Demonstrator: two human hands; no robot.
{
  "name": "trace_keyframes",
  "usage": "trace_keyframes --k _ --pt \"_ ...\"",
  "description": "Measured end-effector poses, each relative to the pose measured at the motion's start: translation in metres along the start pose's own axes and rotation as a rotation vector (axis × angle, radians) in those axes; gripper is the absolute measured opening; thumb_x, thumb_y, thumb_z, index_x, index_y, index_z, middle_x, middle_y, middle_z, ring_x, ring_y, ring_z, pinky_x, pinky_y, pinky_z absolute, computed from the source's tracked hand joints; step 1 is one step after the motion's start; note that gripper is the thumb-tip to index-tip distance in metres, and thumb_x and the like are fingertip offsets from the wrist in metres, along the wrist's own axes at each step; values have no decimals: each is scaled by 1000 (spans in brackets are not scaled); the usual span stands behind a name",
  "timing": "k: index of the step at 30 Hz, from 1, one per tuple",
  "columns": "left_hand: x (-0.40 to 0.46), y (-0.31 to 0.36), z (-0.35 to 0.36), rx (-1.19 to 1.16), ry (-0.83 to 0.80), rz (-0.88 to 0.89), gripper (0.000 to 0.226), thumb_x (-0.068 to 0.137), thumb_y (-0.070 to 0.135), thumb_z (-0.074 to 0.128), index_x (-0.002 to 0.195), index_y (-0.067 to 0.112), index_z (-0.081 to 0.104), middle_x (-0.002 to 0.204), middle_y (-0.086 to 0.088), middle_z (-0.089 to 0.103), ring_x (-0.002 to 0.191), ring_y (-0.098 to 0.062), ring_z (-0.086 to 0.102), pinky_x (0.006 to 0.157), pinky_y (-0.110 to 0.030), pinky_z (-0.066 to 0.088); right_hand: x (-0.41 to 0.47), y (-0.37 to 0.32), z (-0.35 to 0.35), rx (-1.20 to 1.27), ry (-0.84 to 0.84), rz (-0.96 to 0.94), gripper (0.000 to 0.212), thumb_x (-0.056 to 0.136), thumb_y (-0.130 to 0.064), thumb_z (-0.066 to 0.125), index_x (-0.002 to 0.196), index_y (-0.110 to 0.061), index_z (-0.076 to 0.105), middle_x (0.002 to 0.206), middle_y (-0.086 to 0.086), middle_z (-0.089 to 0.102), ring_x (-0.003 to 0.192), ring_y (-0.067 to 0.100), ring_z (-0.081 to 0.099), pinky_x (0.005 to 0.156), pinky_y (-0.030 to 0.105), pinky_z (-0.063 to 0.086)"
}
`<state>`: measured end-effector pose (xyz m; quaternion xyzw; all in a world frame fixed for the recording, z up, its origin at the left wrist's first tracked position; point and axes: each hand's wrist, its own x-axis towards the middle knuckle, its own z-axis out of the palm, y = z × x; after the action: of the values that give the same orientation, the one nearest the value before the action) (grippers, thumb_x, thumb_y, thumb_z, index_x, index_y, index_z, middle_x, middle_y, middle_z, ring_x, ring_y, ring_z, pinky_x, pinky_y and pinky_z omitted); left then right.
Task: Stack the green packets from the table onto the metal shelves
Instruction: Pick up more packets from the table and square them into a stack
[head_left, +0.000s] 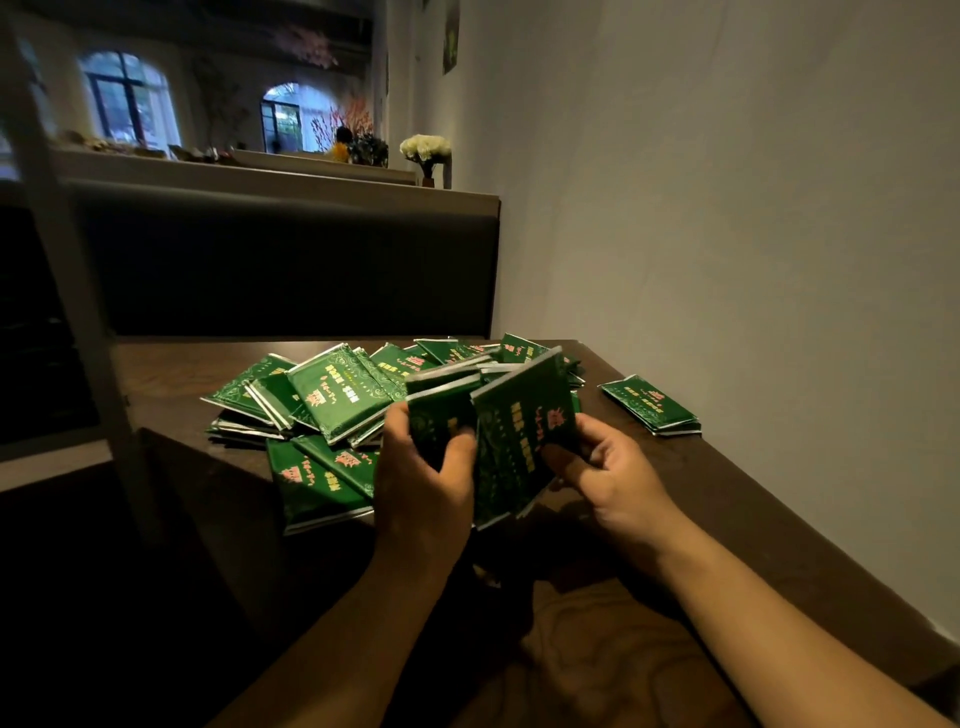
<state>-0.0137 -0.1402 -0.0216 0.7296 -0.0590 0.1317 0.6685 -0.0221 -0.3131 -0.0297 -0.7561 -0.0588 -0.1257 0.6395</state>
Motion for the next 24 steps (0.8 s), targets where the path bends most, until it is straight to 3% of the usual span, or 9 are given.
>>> trace_keyframes --k 2,3,6,9,12,15,17,19,24 --pt "-2 -2 1 -45 -62 -10 66 96 19 53 150 7 17 150 -11 35 132 -16 40 98 -10 26 1 0 1 -10 25 7 26 90 1 60 106 -19 64 98 -3 73 86 8 67 61 21 52" --pt "-3 -4 1 -82 -88 -17 63 98 18 49 151 9 16 153 -10 30 136 -15 33 99 -13 24 2 0 1 -15 42 6 24 90 2 60 104 -17 64 96 -2 72 81 7 66 59 20 51" --pt "-5 -1 5 -197 -192 -51 60 101 27 42 152 13 13 146 0 35 117 1 43 86 0 33 2 0 0 -42 67 -14 17 89 2 61 100 -11 63 91 2 70 73 5 65 56 20 51" --pt "-5 -9 7 -113 -220 5 66 81 48 54 141 31 33 145 -9 45 119 -4 50 96 -18 44 1 3 1 -69 39 -18 14 88 -3 66 100 -10 63 95 6 71 86 12 69 65 22 54" --pt "-2 -20 6 -39 -223 93 42 74 23 62 113 30 48 107 -6 65 98 -14 65 85 -39 55 -1 8 3 -106 5 13 23 87 -15 69 108 -17 59 105 5 70 100 19 67 83 39 57" --pt "-1 -22 5 -66 -267 133 46 72 7 58 115 20 48 100 -4 66 96 -16 66 84 -43 56 -2 8 1 -126 -8 0 48 77 -29 65 122 -36 49 121 -3 61 115 14 58 96 44 52" --pt "-1 -23 5 -82 -290 165 47 71 2 56 115 20 49 100 -6 65 98 -20 65 85 -47 55 -2 6 -1 -63 -25 -12 72 71 -31 65 137 -36 38 132 -4 53 123 12 51 99 37 49" --pt "-3 -23 7 -66 -274 210 48 71 3 55 114 23 48 106 -11 59 99 -23 62 85 -45 54 -4 4 -1 17 -83 -12 80 68 -31 67 142 -27 38 132 2 57 122 15 55 96 35 50" --pt "-6 -21 13 -56 -210 244 67 75 3 54 130 24 24 119 -17 50 95 -21 63 74 -21 55 -8 -1 8 -5 -66 -66 37 87 -8 64 123 -13 55 111 7 70 106 18 66 81 29 55"
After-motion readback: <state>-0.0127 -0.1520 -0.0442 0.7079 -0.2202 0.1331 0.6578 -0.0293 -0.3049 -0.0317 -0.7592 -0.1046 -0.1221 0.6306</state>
